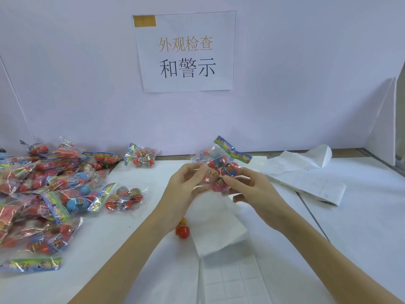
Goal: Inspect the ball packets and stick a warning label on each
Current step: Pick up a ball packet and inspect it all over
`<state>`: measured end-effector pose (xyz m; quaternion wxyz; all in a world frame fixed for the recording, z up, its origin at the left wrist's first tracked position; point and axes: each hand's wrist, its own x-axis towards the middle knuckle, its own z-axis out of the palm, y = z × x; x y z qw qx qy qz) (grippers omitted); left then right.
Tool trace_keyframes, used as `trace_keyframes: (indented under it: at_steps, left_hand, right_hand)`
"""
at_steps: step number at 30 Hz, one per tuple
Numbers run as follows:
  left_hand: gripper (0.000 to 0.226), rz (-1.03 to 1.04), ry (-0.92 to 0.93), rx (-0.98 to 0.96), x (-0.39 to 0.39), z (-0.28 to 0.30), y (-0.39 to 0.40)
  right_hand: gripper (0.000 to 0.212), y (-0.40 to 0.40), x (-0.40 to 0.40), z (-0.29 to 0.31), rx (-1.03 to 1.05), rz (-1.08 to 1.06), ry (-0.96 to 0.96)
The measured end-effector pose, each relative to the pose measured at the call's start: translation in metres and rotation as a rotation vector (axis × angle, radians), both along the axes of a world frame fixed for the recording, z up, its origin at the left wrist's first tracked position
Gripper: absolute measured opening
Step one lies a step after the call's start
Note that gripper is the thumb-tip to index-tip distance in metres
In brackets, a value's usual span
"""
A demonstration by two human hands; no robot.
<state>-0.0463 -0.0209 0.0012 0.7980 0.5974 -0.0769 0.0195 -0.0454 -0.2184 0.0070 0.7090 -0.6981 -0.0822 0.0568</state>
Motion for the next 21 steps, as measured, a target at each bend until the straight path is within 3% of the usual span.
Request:
trace_keyframes:
  at_steps: [3, 10, 16, 19, 21]
  left_hand:
    - [0.023, 0.089, -0.033, 0.147, 0.002, -0.005, 0.005]
    - [0.018, 0.022, 0.101, -0.069, 0.004, -0.004, 0.007]
    - [0.041, 0.025, -0.015, 0.167, 0.004, 0.002, 0.008]
    - [0.018, 0.159, -0.043, 0.221, 0.003, 0.0, 0.01]
    - [0.015, 0.247, -0.04, 0.191, 0.005, -0.001, 0.013]
  right_hand:
    - [0.02, -0.002, 0.001, 0.0, -0.055, -0.011, -0.028]
    - [0.016, -0.002, 0.001, 0.001, 0.046, -0.009, -0.027]
    - [0.021, 0.0, -0.003, 0.001, -0.315, -0.042, -0.234]
    - [0.028, 0.002, -0.005, 0.001, -0.28, -0.018, -0.242]
    - [0.034, 0.0, -0.005, 0.003, -0.241, 0.01, -0.215]
